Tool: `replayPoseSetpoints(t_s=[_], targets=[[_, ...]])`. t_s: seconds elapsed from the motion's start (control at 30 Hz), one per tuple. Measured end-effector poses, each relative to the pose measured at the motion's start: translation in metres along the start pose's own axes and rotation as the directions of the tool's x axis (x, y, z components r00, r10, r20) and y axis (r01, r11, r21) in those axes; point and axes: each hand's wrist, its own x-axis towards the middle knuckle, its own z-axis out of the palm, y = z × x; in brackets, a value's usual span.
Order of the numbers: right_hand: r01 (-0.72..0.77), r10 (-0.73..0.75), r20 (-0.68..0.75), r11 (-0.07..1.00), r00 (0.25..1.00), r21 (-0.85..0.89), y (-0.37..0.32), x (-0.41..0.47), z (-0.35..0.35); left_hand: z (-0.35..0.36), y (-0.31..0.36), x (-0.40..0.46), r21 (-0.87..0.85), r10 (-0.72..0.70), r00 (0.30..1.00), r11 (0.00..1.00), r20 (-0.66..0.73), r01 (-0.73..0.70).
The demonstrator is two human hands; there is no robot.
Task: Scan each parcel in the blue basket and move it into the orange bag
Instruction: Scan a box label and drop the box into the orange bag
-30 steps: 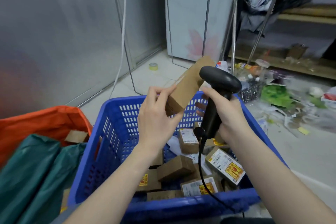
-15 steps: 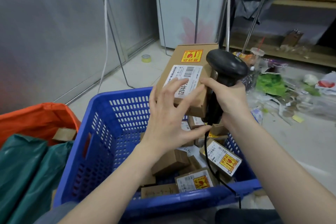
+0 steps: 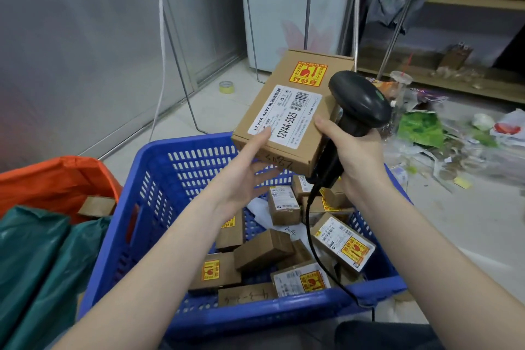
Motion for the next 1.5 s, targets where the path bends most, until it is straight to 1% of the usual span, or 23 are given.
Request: replayPoseSetpoints(t_s=[0.07,0.2,0.27,0.37,0.43,0.5,0.63,0.83,0.93,1.37,1.5], targets=[[0.018,-0.017,0.031,0.999,0.999,-0.033,0.001,-0.002,0.003,-0.001,0.0,0.001,-0.046,0.041,0.999,0.998,-0.028,-0.042],[-0.004,0.014,0.069,0.988,0.998,-0.155,0.005,-0.001,0.006,-0.011,0.006,0.005,-0.156,0.135,0.977,0.975,-0.164,-0.161],[-0.007,0.031,0.102,0.973,0.994,-0.229,0.007,-0.001,0.006,-0.02,0.011,0.007,-0.095,0.219,0.942,0.964,-0.253,-0.25],[-0.004,0.058,0.155,0.946,0.986,-0.325,0.007,-0.001,0.005,-0.03,0.014,0.007,0.055,0.346,0.867,0.935,-0.358,-0.35],[-0.016,0.093,0.199,0.933,0.976,-0.359,0.007,-0.002,0.006,-0.035,0.013,0.007,0.138,0.391,0.837,0.92,-0.382,-0.366],[-0.049,0.137,0.225,0.932,0.965,-0.359,0.006,-0.004,0.006,-0.037,0.012,0.007,0.151,0.415,0.821,0.909,-0.391,-0.388],[-0.072,0.188,0.259,0.913,0.947,-0.401,0.006,-0.006,0.006,-0.04,0.016,0.009,0.123,0.44,0.801,0.895,-0.406,-0.429],[-0.043,0.177,0.243,0.88,0.954,-0.473,0.01,-0.003,0.006,-0.045,0.018,0.01,0.098,0.442,0.796,0.891,-0.414,-0.443],[-0.043,0.179,0.243,0.877,0.953,-0.478,0.01,-0.002,0.005,-0.046,0.018,0.011,0.077,0.434,0.8,0.892,-0.413,-0.445],[-0.013,0.159,0.264,0.877,0.951,-0.479,0.008,-0.002,0.005,-0.048,0.019,0.011,0.102,0.43,0.797,0.897,-0.425,-0.43],[0.019,0.122,0.275,0.889,0.954,-0.458,0.008,-0.003,0.005,-0.046,0.021,0.009,0.103,0.438,0.784,0.892,-0.44,-0.441]])
